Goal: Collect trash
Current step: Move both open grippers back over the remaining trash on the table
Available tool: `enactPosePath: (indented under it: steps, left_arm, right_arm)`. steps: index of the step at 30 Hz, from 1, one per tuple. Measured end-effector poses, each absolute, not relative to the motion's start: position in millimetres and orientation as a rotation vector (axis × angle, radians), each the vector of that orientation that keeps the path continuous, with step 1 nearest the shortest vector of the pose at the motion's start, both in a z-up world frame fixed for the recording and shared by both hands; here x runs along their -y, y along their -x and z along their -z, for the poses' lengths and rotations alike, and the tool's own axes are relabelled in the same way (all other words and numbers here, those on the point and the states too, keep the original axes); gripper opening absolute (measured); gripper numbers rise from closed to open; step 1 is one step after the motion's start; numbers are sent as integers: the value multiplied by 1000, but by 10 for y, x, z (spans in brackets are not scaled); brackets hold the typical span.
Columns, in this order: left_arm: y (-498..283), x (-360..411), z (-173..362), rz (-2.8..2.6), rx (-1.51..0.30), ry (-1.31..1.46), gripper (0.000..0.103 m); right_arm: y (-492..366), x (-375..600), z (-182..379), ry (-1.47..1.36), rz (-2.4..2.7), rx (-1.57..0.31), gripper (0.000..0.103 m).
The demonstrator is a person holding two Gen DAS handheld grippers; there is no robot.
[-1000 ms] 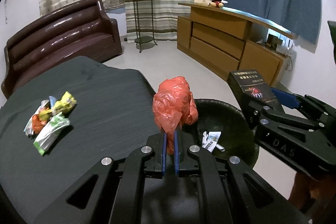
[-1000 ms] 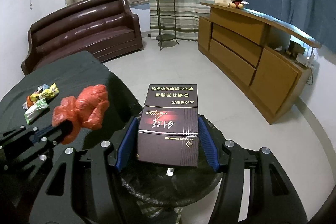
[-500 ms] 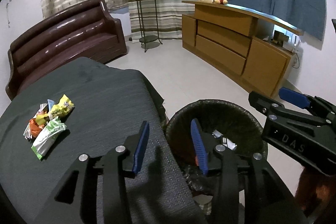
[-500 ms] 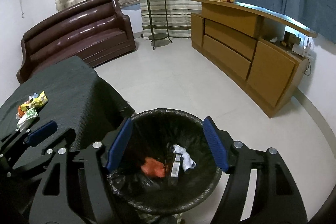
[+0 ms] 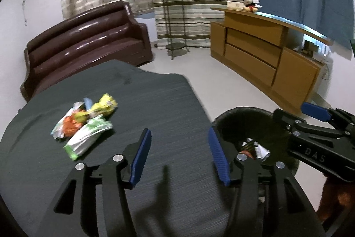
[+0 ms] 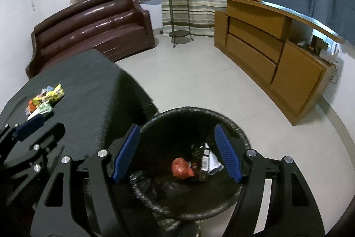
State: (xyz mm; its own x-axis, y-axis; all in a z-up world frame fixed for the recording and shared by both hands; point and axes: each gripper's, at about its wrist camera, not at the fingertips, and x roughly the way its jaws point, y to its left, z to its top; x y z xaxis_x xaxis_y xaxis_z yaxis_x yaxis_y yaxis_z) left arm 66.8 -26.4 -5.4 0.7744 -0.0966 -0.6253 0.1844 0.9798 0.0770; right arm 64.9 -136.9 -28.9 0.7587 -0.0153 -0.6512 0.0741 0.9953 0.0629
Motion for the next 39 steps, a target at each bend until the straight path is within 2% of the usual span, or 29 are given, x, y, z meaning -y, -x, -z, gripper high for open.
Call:
enactPosePath:
  steps: [28,32,39]
  left_arm:
    - [-339,-1660,78,-170,-693,-25,58]
    - [-288,-1850,79,-195,-691,-16,58]
    - [-231,-2152,130,-206,-692,15,58]
  right_arm:
    - [-852,-610,331,6,-258,-802,70]
    - [-909,-916,308,10,-287,-807,74]
    - [-1015,-1348,273,57,-281,-795,75]
